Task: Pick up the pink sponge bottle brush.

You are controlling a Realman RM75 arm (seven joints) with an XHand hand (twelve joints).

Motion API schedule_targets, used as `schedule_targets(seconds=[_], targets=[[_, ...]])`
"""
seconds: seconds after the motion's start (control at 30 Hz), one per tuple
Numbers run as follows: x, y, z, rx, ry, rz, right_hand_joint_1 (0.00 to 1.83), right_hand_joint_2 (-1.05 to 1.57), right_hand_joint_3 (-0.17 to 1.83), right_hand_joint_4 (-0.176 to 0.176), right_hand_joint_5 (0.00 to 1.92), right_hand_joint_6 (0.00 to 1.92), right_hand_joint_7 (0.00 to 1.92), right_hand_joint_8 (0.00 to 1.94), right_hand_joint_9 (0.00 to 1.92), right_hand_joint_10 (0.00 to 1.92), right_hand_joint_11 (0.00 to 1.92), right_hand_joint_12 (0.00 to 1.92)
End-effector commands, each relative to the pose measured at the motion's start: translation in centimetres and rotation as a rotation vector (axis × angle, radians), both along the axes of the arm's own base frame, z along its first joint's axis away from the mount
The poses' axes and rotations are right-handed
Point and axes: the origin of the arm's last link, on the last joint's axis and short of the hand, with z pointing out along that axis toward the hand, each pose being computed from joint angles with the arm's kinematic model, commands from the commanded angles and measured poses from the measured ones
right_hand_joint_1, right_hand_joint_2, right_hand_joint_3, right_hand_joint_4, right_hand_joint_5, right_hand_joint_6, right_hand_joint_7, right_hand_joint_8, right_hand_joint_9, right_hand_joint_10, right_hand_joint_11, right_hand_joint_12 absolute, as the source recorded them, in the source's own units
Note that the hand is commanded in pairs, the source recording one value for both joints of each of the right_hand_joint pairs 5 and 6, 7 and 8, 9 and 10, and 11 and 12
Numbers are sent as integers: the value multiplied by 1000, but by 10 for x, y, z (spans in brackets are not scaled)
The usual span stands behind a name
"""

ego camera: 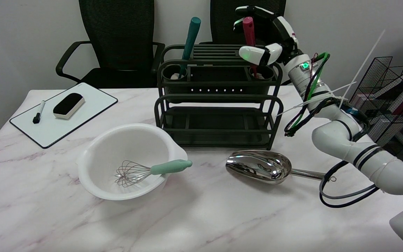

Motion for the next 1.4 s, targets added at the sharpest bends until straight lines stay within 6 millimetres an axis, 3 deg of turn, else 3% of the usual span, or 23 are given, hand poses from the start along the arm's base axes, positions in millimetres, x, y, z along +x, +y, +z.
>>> schedule_targets(seconds=[0.03,1.03,1.17,1.33,1.4], targets=[[0,7,-16,45,9,-14,1185,-183,1039,0,602,602,805,805,757,757,540,540],[6,-7,-21,52,16,-35,1220,-172,1040,0,612,612,820,820,723,723,429,429],[7,-6,-20,51,13,-30,1229,-129,1019,0,629,629,856,856,808,808,530,530],[8,-6,-20,52,8,-24,1208,-46,999,0,666,666,989,989,1072,1072,940,940],[9,-5,-20,52,7,-21,1210,-22,1001,0,675,675,1012,1012,1114,1114,1006,1006]])
